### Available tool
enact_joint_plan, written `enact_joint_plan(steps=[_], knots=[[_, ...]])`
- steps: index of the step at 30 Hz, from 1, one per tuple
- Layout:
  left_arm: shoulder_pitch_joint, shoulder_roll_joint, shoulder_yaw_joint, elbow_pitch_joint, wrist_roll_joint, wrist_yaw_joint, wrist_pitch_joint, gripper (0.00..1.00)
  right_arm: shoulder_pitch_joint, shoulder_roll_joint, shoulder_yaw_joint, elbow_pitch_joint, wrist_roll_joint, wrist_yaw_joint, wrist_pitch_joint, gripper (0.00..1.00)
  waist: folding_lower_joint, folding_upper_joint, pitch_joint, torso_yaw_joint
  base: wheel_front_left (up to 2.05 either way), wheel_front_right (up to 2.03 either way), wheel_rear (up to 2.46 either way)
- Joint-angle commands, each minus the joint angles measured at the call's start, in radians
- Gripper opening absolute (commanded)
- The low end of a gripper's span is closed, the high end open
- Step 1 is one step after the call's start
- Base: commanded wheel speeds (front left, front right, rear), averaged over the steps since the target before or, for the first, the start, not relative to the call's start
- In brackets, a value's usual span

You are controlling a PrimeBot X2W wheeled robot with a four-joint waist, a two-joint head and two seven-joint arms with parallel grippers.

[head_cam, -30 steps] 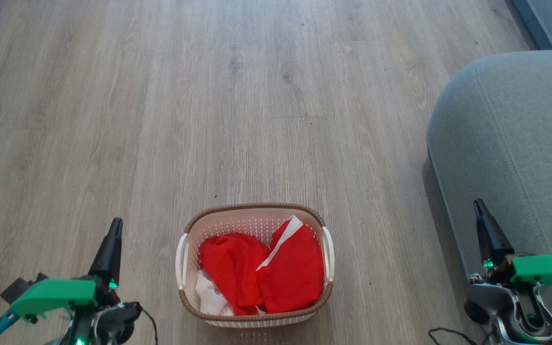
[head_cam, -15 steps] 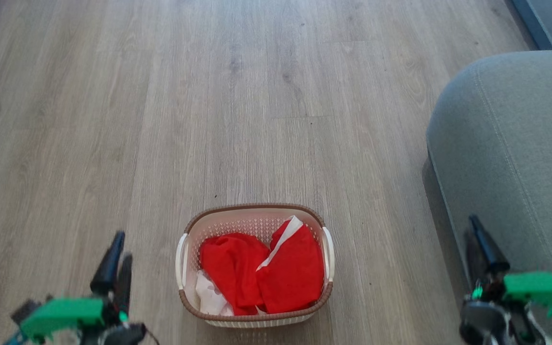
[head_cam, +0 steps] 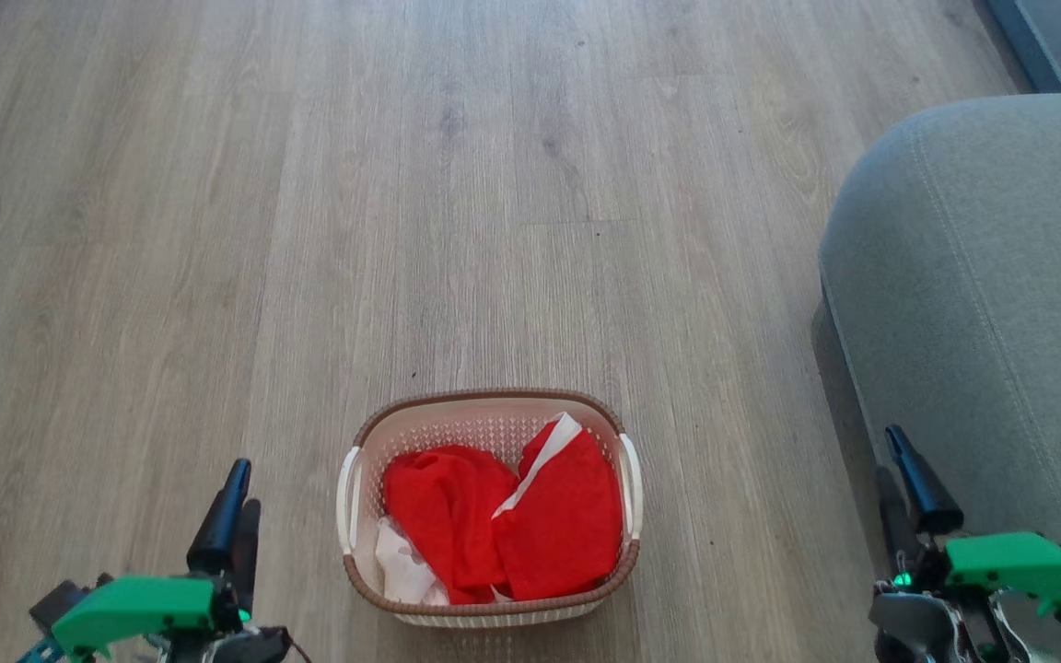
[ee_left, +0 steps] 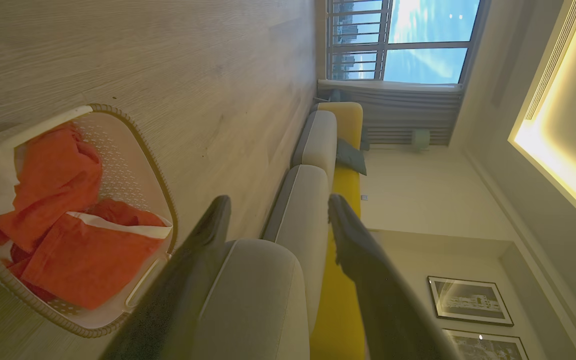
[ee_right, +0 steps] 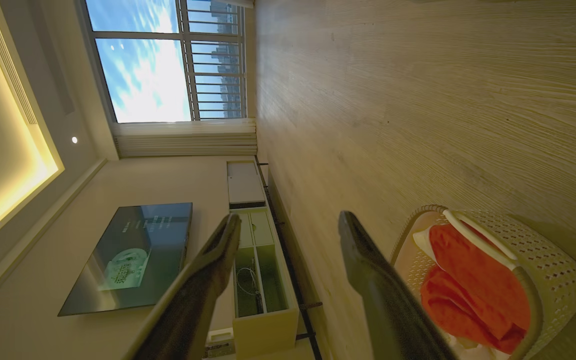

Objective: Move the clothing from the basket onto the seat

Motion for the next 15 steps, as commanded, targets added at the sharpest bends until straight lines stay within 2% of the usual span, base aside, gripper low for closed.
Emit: enact_joint_plan(steps=[1,7,15], knots=[[-0.063,0.013,0.001,-0.025,0.026,-0.002,-0.013,1.0,-0.071,-0.019,0.012,-0.021,-0.016,0.0,-0.019,1.0,0.0,0.0,0.001,0.0,0.0,0.0,0.0],[-0.08,0.013,0.004,-0.019,0.083,-0.002,-0.028,1.0,-0.097,-0.029,0.033,-0.004,-0.044,0.0,-0.037,1.0,0.0,0.0,0.003,-0.001,0.0,0.0,0.0],[-0.109,0.015,0.007,-0.013,0.211,-0.003,-0.051,1.0,-0.138,-0.035,0.039,0.017,-0.13,0.0,-0.061,1.0,0.0,0.0,0.006,-0.001,0.0,0.0,0.0]])
